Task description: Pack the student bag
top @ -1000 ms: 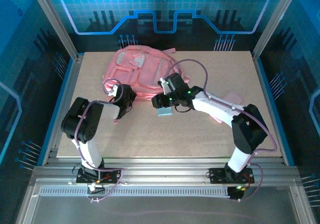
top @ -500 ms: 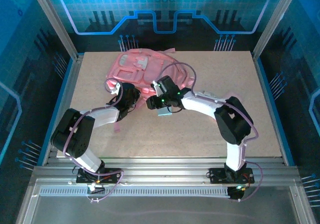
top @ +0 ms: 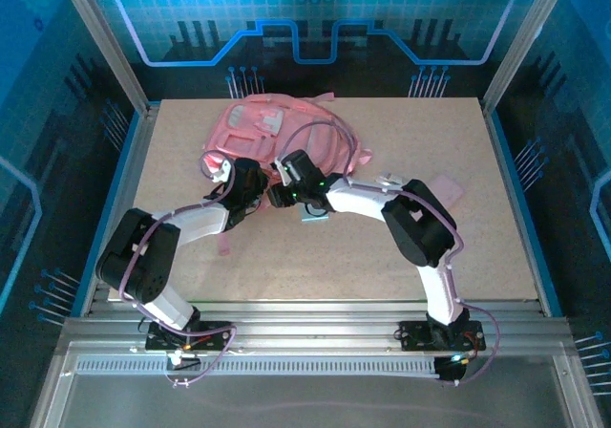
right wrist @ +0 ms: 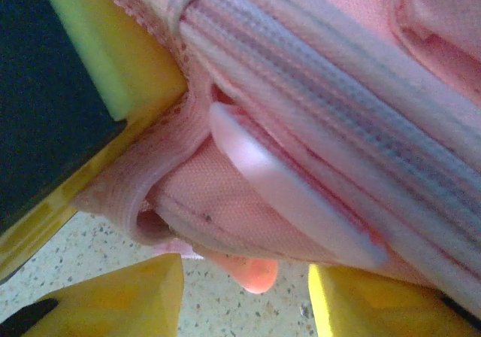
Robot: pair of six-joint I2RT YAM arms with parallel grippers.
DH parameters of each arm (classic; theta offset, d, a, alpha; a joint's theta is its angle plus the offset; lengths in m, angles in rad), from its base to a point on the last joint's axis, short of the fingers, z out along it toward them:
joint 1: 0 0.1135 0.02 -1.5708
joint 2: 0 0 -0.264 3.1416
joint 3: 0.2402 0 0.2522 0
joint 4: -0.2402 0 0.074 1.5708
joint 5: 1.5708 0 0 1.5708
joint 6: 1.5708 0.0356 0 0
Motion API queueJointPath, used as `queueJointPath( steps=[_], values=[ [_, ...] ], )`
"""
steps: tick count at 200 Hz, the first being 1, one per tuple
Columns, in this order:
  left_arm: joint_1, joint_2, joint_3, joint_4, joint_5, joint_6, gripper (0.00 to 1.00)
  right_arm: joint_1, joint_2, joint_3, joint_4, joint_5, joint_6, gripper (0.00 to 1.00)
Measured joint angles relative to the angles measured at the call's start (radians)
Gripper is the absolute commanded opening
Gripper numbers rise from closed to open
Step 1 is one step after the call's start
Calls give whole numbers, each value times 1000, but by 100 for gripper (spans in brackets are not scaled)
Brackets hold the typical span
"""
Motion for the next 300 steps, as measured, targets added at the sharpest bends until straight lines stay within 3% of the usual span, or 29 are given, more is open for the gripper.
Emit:
queueJointPath(
  steps=[14, 30, 46, 59, 94, 153, 219, 262, 300],
  values=[
    [0, -9, 0, -4, 0, -24, 0, 10, 8, 3, 16, 32, -13, 45],
    [0, -22, 0, -14, 0, -44, 0, 18, 14, 3, 40, 74, -25, 36],
    [0, -42, 0, -26, -4, -66, 0, 19, 18, 3, 62, 109, -28, 20],
    [0, -58, 0, -31, -7, -84, 0, 19, 19, 6, 70, 115, -34, 0],
    [-21, -114, 0, -40, -12, -102, 0, 11, 24, 11, 101, 38, -19, 0],
    [-15, -120, -1, -39, -11, -84, 0, -102, -85, -134, 164, -321, 95, 0],
    [26, -120, -1, -39, 28, -49, 0, -179, -141, -159, 105, -425, 63, 0],
    [19, -120, -1, -39, 43, -56, 0, -155, -121, -90, 84, -463, 39, 38],
    [13, -121, -1, -48, 36, -64, 0, -130, -54, -23, 85, -468, 43, 51]
  ],
)
